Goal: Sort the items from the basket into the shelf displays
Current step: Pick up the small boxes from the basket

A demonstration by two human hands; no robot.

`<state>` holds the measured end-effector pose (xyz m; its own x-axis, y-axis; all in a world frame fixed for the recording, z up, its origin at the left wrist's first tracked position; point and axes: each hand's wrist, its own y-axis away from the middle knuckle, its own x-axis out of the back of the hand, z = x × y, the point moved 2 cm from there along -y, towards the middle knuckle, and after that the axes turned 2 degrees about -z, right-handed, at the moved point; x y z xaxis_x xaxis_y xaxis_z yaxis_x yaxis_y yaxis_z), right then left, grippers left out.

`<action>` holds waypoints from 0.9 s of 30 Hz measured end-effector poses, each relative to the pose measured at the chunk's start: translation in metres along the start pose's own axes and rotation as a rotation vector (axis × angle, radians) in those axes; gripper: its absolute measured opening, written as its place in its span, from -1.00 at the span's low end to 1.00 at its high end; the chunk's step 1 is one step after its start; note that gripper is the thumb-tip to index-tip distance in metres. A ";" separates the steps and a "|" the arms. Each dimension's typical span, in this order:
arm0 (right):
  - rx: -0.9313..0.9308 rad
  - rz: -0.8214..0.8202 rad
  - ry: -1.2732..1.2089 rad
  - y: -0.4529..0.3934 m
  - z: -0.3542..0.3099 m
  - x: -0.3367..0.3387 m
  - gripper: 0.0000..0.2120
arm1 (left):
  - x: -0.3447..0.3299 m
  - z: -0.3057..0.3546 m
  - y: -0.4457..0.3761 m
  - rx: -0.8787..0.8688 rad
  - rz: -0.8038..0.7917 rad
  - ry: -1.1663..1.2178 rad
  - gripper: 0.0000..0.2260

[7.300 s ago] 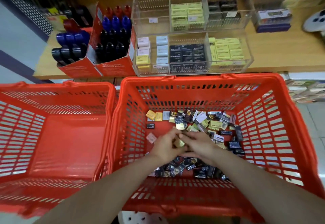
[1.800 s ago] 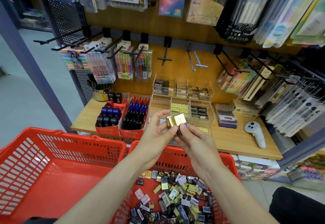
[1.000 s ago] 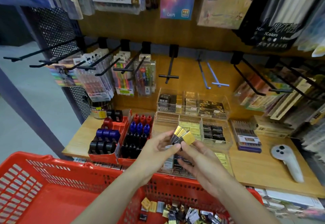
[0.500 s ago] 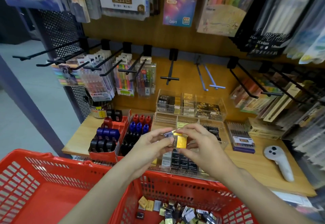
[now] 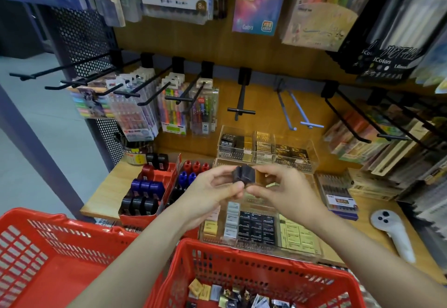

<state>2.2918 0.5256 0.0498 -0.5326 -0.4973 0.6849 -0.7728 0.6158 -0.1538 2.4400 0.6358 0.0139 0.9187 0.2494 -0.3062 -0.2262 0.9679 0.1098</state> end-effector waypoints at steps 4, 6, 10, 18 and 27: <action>-0.186 0.039 0.056 -0.044 0.015 0.010 -0.57 | 0.018 -0.003 -0.037 0.002 0.180 -0.008 -0.63; -0.294 0.098 0.105 -0.074 0.027 0.017 -0.66 | 0.025 -0.001 -0.057 0.013 0.315 -0.026 -0.71; -0.368 0.047 0.247 -0.128 0.054 0.008 -0.56 | 0.034 0.004 -0.087 0.008 0.446 -0.122 -0.76; -0.375 0.101 0.376 -0.186 0.075 -0.025 -0.62 | 0.040 0.016 -0.121 0.002 0.477 -0.201 -0.76; -0.359 0.048 0.320 -0.170 0.084 -0.016 -0.49 | 0.041 0.014 -0.131 0.055 0.507 -0.278 -0.80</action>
<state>2.4033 0.3775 0.0050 -0.3878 -0.2847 0.8767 -0.5523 0.8332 0.0262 2.5122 0.5187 -0.0001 0.7521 0.6566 0.0566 -0.6498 0.7245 0.2296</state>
